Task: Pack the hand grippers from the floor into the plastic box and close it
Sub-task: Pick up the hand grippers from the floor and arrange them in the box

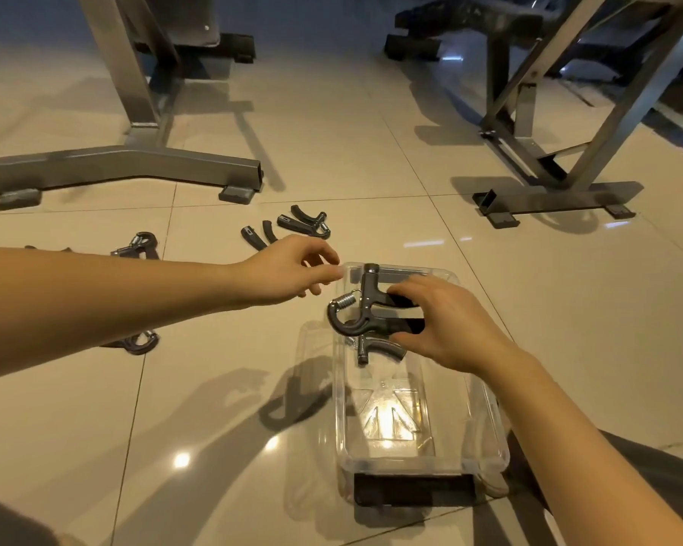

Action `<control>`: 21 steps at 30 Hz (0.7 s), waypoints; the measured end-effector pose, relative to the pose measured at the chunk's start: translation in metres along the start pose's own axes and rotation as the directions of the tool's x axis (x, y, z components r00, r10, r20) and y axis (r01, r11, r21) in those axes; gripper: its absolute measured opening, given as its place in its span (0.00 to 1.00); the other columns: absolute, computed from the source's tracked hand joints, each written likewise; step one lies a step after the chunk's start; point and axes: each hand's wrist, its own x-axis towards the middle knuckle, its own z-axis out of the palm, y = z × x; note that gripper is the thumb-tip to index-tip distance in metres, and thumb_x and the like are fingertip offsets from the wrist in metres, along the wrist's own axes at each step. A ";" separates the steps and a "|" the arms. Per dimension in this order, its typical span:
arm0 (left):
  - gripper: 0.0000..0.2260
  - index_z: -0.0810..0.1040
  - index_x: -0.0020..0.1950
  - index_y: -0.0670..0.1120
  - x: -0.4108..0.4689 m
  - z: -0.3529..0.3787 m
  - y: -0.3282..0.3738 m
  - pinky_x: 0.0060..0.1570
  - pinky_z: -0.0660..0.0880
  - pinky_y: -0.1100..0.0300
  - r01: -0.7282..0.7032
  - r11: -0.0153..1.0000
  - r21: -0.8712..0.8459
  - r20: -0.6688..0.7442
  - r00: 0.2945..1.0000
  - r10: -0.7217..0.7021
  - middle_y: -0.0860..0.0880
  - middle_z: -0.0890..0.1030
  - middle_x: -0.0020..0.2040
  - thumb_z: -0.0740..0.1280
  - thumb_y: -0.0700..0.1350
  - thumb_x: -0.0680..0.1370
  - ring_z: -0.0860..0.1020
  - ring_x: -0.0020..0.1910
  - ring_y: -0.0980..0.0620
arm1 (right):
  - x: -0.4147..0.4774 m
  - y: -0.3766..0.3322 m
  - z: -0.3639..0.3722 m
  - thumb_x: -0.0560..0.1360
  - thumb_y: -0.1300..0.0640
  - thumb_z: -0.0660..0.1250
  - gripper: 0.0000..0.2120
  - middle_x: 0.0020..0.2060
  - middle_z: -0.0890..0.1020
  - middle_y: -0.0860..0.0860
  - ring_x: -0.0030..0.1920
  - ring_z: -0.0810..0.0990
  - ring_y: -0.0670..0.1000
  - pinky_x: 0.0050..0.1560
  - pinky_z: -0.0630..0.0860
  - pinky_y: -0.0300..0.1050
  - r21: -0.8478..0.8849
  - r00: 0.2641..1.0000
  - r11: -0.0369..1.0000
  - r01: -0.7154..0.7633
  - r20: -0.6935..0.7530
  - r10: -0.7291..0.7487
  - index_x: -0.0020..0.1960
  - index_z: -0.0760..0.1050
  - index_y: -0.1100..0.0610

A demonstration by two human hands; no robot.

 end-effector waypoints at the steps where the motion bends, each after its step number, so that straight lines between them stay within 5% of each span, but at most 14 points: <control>1: 0.16 0.78 0.63 0.50 0.005 0.004 -0.005 0.52 0.80 0.52 -0.051 0.985 0.165 0.009 0.999 0.051 0.51 0.83 0.52 0.70 0.55 0.78 0.82 0.49 0.54 | -0.003 0.012 0.002 0.71 0.44 0.73 0.23 0.53 0.80 0.44 0.53 0.78 0.49 0.52 0.79 0.50 -0.003 0.998 0.999 -0.045 0.044 0.045 0.63 0.76 0.49; 4: 0.28 0.73 0.71 0.52 0.016 0.019 -0.018 0.63 0.73 0.52 -0.237 0.835 0.496 0.163 0.970 0.179 0.52 0.76 0.64 0.73 0.60 0.74 0.75 0.64 0.52 | -0.012 0.035 0.021 0.70 0.44 0.74 0.20 0.51 0.79 0.44 0.49 0.78 0.48 0.51 0.79 0.50 0.000 0.977 0.989 -0.145 0.161 0.143 0.60 0.77 0.48; 9: 0.44 0.66 0.78 0.53 0.027 0.041 -0.038 0.76 0.55 0.51 -0.368 0.621 0.692 0.333 0.926 0.177 0.48 0.58 0.81 0.67 0.75 0.68 0.56 0.79 0.47 | -0.013 0.046 0.088 0.67 0.42 0.74 0.17 0.45 0.80 0.45 0.44 0.80 0.51 0.42 0.78 0.49 0.012 0.940 0.977 -0.214 0.276 0.202 0.52 0.78 0.49; 16: 0.54 0.57 0.82 0.48 0.036 0.050 -0.064 0.78 0.52 0.50 -0.324 0.665 0.672 0.338 0.934 0.114 0.45 0.52 0.83 0.61 0.80 0.65 0.51 0.81 0.46 | 0.001 0.060 0.161 0.65 0.53 0.74 0.10 0.41 0.77 0.48 0.40 0.78 0.54 0.31 0.67 0.43 0.002 0.863 0.944 -0.329 0.406 0.300 0.44 0.77 0.53; 21: 0.53 0.55 0.82 0.49 0.034 0.052 -0.074 0.77 0.50 0.53 -0.352 0.661 0.663 0.325 0.930 0.169 0.46 0.51 0.83 0.60 0.80 0.67 0.51 0.81 0.46 | 0.002 0.072 0.196 0.59 0.53 0.79 0.21 0.48 0.74 0.48 0.44 0.77 0.53 0.40 0.75 0.45 0.024 0.834 0.923 -0.385 0.438 0.337 0.51 0.82 0.55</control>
